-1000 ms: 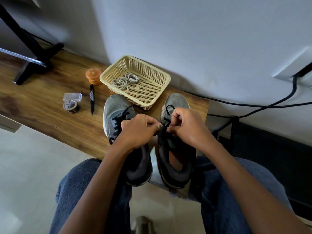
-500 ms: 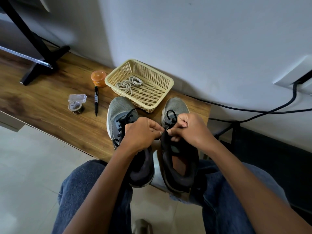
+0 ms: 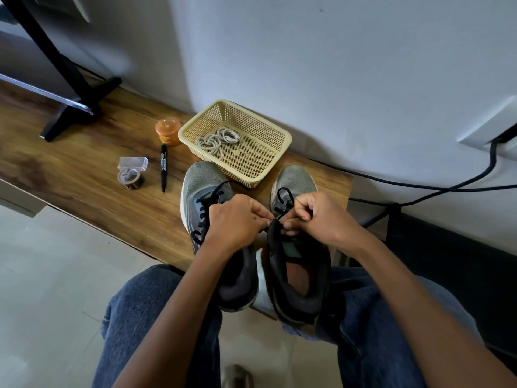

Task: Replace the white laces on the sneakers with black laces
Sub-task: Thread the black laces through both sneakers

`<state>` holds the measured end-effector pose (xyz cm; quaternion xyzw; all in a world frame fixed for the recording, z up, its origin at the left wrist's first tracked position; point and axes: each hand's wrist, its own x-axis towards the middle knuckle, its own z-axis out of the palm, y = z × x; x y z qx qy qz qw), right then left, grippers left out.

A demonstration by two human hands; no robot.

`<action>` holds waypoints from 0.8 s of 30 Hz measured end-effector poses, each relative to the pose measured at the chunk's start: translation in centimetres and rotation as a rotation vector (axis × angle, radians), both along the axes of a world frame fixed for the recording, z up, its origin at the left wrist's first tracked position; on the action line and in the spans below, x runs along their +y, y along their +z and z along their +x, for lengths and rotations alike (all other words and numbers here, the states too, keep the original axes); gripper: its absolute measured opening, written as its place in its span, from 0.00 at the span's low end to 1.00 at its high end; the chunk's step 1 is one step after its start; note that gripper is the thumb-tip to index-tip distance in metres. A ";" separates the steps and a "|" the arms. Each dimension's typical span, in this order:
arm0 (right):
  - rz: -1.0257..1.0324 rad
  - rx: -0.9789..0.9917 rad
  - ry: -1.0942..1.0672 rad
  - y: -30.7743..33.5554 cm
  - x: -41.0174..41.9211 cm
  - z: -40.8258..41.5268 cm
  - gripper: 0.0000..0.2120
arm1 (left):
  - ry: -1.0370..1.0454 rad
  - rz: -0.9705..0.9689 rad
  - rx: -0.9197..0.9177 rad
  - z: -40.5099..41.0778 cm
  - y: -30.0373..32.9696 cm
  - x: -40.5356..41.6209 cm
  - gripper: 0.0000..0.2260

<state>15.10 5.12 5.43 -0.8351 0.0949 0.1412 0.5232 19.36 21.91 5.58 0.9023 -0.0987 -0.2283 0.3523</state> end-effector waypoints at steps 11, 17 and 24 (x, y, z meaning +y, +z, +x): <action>-0.099 -0.104 -0.005 0.2 0.6 -0.2 0.19 | 0.008 -0.091 0.095 0.1 0.4 0.2 0.06; -0.357 -0.188 0.051 1.0 0.3 0.0 0.13 | 0.111 -0.162 0.012 -0.5 0.8 0.0 0.05; -0.589 0.308 0.226 3.1 -1.5 -1.7 0.22 | 0.213 -0.310 -0.065 -0.5 1.1 0.0 0.08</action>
